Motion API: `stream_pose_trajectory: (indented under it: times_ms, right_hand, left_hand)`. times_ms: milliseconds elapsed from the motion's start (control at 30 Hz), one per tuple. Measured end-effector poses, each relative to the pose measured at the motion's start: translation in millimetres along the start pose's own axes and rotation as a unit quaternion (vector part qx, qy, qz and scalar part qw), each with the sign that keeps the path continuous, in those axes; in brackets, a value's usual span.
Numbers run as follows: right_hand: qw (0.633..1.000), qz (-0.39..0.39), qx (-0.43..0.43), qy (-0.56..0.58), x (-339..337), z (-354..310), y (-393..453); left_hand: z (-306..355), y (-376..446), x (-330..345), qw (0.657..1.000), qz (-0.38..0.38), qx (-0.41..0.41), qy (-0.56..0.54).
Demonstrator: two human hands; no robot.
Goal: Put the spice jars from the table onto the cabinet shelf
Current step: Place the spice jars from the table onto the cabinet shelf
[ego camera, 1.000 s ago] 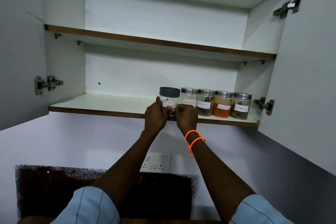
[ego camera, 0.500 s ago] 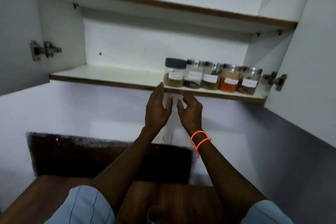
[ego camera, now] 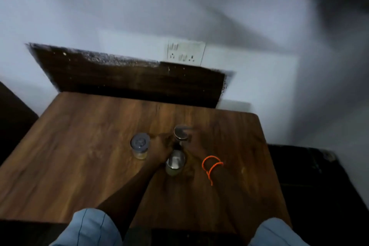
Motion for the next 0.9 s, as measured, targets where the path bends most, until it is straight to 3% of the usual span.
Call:
stream_pose_trajectory:
  times_ms: [100,333,567,633,700,767,833,900]
  right_hand:
    - [0.995,-0.07,0.014,-0.07,37,27,-26]
    - [0.998,-0.024,0.009,-0.055,81,46,-38]
    - [0.999,-0.011,-0.004,0.034,44,52,-18]
    - [0.998,-0.021,-0.008,0.066,23,45,-5]
    - [0.992,-0.027,-0.03,0.123,1,33,14]
    - [0.976,-0.034,-0.047,0.209,-19,16,30]
    - [0.951,-0.042,-0.048,0.304,-33,-3,41]
    - [0.929,-0.03,-0.037,0.367,-43,-20,49]
  left_hand:
    - [-25,-12,12,0.999,0.034,0.026,-0.015]
    - [-67,-9,32,0.997,0.044,-0.017,-0.063]
    - [-79,2,18,0.985,0.004,0.035,-0.169]
    - [-68,5,12,0.972,-0.025,-0.019,-0.232]
    - [-56,10,11,0.921,-0.093,-0.12,-0.359]
    - [-47,17,13,0.826,-0.205,-0.201,-0.485]
    - [-40,25,13,0.737,-0.294,-0.212,-0.57]
    - [-31,34,7,0.677,-0.308,-0.194,-0.64]
Point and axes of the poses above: each hand's wrist, its own y-axis towards the middle knuckle, its own x-axis out of the palm, z = x × y, the point moved 2 cm from there along y, towards the middle knuckle, and after that the axes turned 3 degrees about -x, right-handed, at the moved point
